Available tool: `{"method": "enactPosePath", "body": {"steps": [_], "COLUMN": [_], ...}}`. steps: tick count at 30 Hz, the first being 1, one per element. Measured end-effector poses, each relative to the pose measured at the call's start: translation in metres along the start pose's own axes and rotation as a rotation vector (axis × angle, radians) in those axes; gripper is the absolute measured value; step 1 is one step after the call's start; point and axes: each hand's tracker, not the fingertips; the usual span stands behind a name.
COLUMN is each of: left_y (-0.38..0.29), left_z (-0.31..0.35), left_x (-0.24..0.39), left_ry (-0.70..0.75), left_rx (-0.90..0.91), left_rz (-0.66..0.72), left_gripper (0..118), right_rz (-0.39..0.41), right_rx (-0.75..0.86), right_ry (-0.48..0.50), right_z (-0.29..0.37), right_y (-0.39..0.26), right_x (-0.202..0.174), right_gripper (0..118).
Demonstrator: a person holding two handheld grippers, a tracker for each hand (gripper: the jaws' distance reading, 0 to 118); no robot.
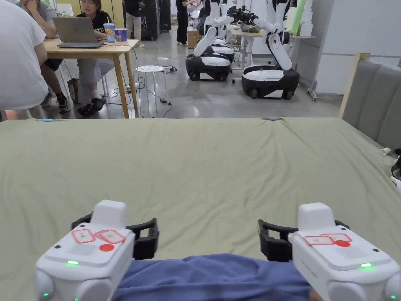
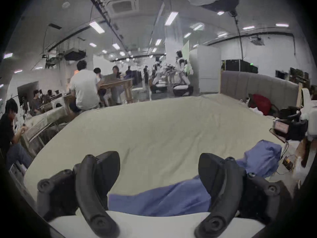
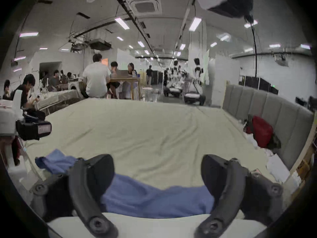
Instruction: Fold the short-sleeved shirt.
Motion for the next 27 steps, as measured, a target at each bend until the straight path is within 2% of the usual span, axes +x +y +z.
{"method": "enactPosePath", "body": {"steps": [2, 3, 4, 5, 6, 9, 12, 15, 18, 19, 20, 21, 22, 24, 27], "left_y": [-0.002, -0.005, -0.008, -0.011, -0.015, -0.021, -0.027, -0.044, -0.074, -0.087, -0.098, -0.112, -0.125, -0.148, -0.177], "left_z": [-0.004, -0.006, -0.006, -0.008, -0.010, -0.009, -0.005, 0.001, 0.011, 0.014, 0.016, 0.019, 0.021, 0.028, 0.020], "left_x": [0.013, 0.018, 0.021, 0.023, 0.023, 0.012, -0.007, -0.052, -0.101, -0.120, -0.135, -0.152, -0.167, -0.184, -0.201], "left_ry": [-0.022, -0.016, -0.013, -0.013, -0.011, -0.030, 0.014, 0.028, 0.053, 0.037, 0.015, -0.004, -0.022, -0.093, -0.231], "left_rx": [0.011, 0.011, 0.010, 0.000, -0.001, -0.029, -0.020, -0.050, -0.088, -0.113, -0.134, -0.161, -0.183, -0.149, -0.193], "left_rz": [-0.011, -0.020, -0.036, -0.053, -0.062, -0.035, -0.023, 0.141, 0.299, 0.374, 0.451, 0.553, 0.638, 0.753, 1.029], "left_gripper": [88, 80, 62, 29, 0, 0, 0, 0, 16, 31, 57, 90, 104, 106, 106], "right_rz": [0.001, 0.007, 0.013, 0.015, 0.014, -0.002, 0.013, 0.018, 0.029, 0.036, 0.044, 0.057, 0.065, 0.075, 0.100], "right_rx": [0.002, 0.003, 0.003, 0.001, 0.002, 0.005, 0.004, -0.001, -0.007, -0.010, -0.012, -0.018, -0.022, -0.030, -0.037], "right_ry": [-0.007, -0.013, -0.018, -0.018, -0.019, 0.000, -0.004, 0.001, 0.014, 0.020, 0.025, 0.033, 0.041, 0.062, 0.087], "right_z": [-0.006, -0.007, -0.009, -0.010, -0.010, -0.007, -0.006, -0.005, -0.008, -0.010, -0.012, -0.014, -0.017, -0.021, -0.024], "right_y": [0.000, -0.001, -0.002, -0.003, -0.006, -0.007, -0.009, -0.010, -0.012, -0.013, -0.014, -0.015, -0.016, -0.017, -0.020], "right_x": [-0.013, -0.018, -0.022, -0.024, -0.025, -0.028, -0.033, -0.041, -0.054, -0.060, -0.065, -0.072, -0.079, -0.090, -0.104], "right_gripper": [83, 58, 34, 16, 3, 0, 0, 0, 0, 0, 0, 0, 0, 0, 0]}}
